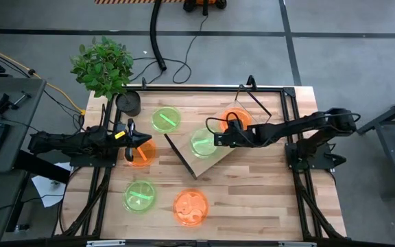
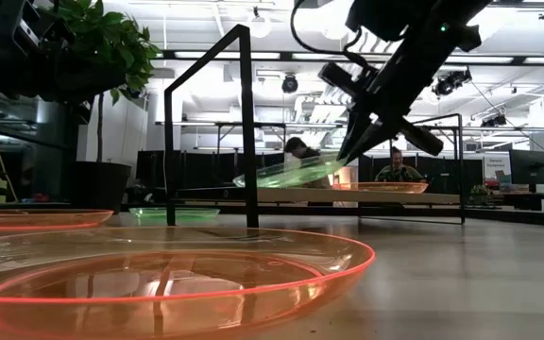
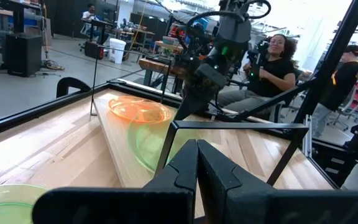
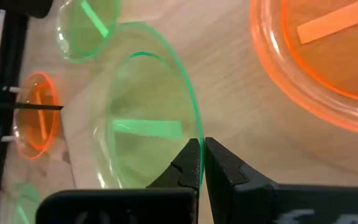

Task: Place and stack plates onto a shelf
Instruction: Put the bottom right green plate on the shelf, then stack the top orange plate on the top of the orange plate on the shelf

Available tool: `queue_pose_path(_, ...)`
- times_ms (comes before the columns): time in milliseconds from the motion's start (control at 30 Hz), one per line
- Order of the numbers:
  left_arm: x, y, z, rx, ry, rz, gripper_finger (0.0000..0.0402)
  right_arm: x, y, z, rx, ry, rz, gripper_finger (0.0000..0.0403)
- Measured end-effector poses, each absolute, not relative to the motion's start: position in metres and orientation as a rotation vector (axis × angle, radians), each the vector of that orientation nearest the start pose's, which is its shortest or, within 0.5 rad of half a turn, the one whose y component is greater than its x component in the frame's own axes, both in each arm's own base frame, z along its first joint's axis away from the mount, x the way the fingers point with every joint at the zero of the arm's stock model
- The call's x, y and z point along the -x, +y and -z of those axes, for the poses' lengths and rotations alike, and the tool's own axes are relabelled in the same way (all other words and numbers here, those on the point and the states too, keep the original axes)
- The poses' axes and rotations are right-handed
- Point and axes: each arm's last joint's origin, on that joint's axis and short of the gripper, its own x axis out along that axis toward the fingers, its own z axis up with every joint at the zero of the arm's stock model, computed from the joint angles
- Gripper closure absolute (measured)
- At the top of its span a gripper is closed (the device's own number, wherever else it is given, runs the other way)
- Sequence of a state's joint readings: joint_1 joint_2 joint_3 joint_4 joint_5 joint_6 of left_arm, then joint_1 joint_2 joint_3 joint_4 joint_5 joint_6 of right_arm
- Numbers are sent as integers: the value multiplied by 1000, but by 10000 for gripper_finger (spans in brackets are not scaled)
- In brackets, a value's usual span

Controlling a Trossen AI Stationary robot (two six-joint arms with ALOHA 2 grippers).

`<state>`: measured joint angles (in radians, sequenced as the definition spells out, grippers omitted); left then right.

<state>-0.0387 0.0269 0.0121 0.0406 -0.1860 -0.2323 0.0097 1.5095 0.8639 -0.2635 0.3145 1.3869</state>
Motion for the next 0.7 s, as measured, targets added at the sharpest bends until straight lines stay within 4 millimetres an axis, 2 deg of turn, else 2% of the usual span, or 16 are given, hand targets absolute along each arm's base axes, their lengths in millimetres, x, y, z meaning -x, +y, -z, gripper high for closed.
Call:
queue_pose_path(233,-98,2,-169,235,-43,-143,401,-298,-11,-190,-1192,487,866,402)
queue_pose_path(333,-98,2,-169,235,-43,-143,401,-299,-15,-190,-1172,493,859,385)
queue_pose_path(600,-98,2,-170,235,-43,-144,401,-298,-22,-191,-1186,562,793,260)
queue_pose_path(700,-98,2,-169,235,-42,-143,401,-296,-23,-194,-1132,602,744,222)
